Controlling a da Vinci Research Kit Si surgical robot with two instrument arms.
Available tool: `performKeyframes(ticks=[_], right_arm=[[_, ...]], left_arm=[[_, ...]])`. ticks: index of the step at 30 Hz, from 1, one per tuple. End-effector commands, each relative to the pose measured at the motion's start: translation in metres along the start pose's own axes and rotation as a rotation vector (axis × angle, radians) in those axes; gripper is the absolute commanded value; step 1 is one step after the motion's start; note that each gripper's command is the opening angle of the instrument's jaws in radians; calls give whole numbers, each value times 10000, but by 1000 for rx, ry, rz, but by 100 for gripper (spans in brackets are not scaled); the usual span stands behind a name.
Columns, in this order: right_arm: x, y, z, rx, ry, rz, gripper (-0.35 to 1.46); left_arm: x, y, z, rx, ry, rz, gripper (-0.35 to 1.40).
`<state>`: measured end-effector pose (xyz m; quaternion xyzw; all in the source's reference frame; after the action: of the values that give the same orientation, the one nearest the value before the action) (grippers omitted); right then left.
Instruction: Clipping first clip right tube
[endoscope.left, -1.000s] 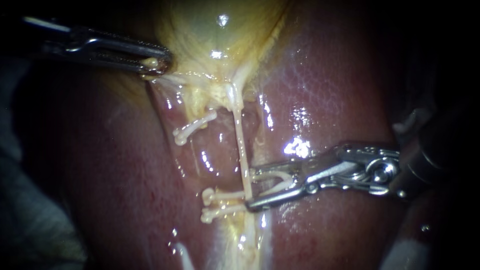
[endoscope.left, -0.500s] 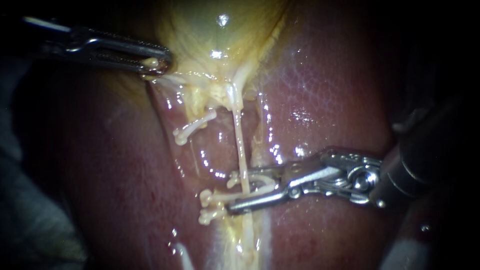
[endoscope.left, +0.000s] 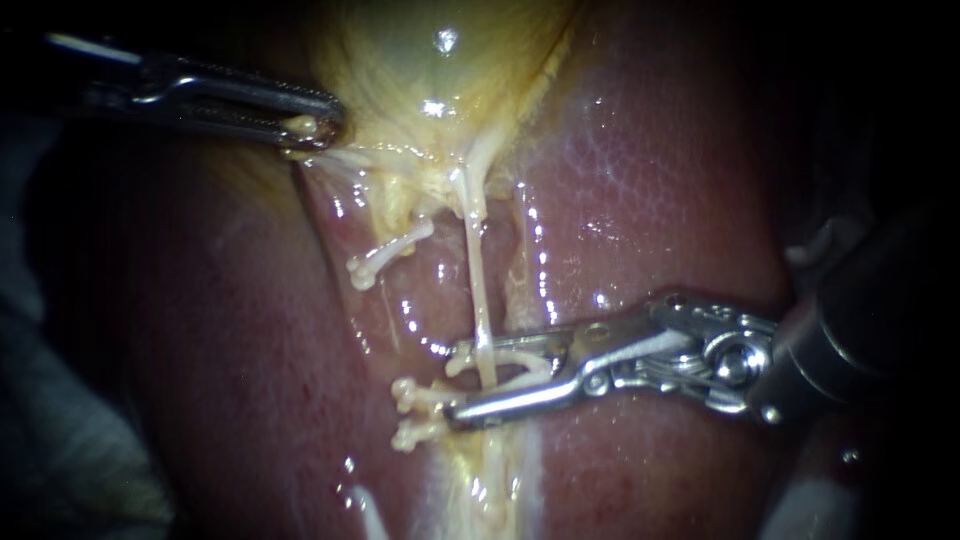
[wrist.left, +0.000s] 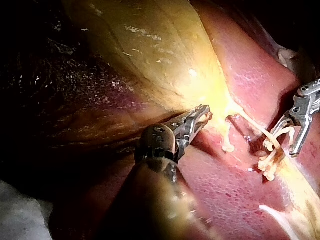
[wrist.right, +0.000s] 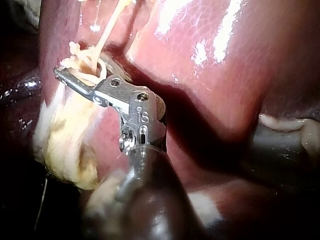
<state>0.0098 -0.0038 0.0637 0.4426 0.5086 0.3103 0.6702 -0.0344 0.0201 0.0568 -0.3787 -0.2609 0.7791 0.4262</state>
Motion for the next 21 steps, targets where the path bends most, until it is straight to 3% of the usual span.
performKeyframes(ticks=[1, 11, 21], right_arm=[[0, 0, 0, 1, -2, 5, 45], [0, -1, 1, 2, -3, 23, 31], [0, -1, 0, 2, -3, 23, -8]], left_arm=[[0, 0, 0, 0, 0, 0, -35], [0, 0, 1, 0, 0, 0, -35], [0, 0, 1, 0, 0, 0, -35]])
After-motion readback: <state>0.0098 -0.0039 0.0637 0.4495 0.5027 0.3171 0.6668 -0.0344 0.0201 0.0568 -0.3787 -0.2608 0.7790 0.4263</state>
